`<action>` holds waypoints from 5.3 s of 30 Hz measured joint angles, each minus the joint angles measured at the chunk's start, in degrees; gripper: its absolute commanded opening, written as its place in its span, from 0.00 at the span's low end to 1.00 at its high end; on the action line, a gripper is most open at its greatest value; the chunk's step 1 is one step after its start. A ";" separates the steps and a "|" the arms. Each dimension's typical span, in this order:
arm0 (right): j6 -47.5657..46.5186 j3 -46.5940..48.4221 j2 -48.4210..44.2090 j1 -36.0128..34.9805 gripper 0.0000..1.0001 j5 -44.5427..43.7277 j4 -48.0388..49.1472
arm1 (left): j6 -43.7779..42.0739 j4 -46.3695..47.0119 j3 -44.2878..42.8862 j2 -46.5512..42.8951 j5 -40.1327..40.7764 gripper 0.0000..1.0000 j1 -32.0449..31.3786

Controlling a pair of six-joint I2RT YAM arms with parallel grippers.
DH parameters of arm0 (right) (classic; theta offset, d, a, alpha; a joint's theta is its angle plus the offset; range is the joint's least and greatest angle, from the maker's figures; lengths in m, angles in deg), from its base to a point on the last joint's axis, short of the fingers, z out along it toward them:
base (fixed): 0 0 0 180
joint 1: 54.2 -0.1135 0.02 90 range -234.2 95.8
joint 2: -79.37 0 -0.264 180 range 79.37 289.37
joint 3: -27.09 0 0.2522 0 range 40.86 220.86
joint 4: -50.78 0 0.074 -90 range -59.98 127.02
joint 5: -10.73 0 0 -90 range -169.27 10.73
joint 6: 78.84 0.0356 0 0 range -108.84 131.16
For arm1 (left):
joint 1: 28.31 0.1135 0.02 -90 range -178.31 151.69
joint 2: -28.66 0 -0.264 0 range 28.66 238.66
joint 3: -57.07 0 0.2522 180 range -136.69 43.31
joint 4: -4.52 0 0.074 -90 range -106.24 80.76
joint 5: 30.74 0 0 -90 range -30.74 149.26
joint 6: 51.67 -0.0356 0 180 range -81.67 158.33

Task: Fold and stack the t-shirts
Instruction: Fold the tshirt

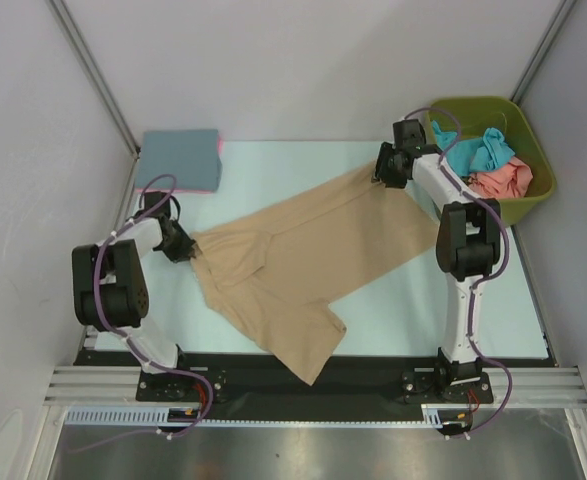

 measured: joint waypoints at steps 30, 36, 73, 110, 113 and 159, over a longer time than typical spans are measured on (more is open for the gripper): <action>17.94 5.44 8.87 4.11 0.42 1.44 0.61 | -7.23 -7.78 -16.55 -0.26 9.60 0.50 -0.42; 20.11 5.57 12.26 4.07 0.43 3.19 3.72 | -6.32 -5.11 -15.56 -3.26 5.86 0.48 -5.49; 21.77 12.41 14.14 2.10 0.00 -1.97 -1.07 | -6.38 -3.32 -15.56 5.27 1.29 0.48 -5.73; 16.15 12.44 14.12 1.42 0.04 -6.93 -5.81 | -8.48 -4.90 -10.69 4.61 4.37 0.54 -0.96; 15.93 12.44 14.12 1.42 0.04 -6.80 -5.81 | -9.70 -3.56 -11.10 4.63 3.87 0.54 0.48; 15.58 12.13 14.12 1.42 0.04 -4.50 -4.07 | -5.73 -8.92 -7.41 4.81 -2.12 0.11 2.99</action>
